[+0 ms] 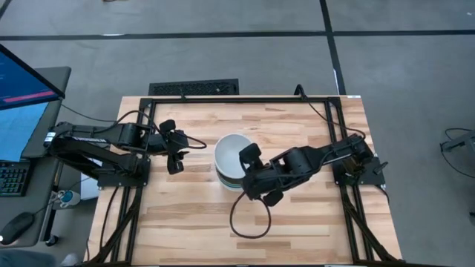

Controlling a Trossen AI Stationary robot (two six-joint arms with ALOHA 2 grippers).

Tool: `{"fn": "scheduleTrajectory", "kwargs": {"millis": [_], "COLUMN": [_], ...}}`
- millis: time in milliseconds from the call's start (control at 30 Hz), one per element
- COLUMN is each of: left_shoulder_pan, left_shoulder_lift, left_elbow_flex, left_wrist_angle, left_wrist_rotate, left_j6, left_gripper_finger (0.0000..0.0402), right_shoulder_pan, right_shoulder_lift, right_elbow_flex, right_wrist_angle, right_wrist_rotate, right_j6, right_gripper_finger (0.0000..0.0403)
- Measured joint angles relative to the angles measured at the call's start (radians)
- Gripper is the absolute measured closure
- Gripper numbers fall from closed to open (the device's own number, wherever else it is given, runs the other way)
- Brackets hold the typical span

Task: Nest bowls inside each other
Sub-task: Stack the white bowl on the top of the brown bowl

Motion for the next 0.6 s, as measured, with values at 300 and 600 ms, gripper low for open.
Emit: {"fn": "scheduleTrajectory", "kwargs": {"millis": [300, 600], "left_shoulder_pan": [0.000, 0.000], "left_shoulder_lift": [0.000, 0.000], "left_elbow_flex": [0.000, 0.000], "left_wrist_angle": [0.000, 0.000], "left_wrist_rotate": [0.000, 0.000], "left_j6": [0.000, 0.007], "left_gripper_finger": [0.0262, 0.0262], "right_shoulder_pan": [0.002, 0.003], "right_shoulder_lift": [0.018, 0.017], "right_elbow_flex": [-0.022, -0.021], "right_wrist_angle": [0.004, -0.081], "right_wrist_rotate": [-0.003, -0.004], "right_j6": [0.001, 0.056], "right_gripper_finger": [0.0360, 0.0358]}}
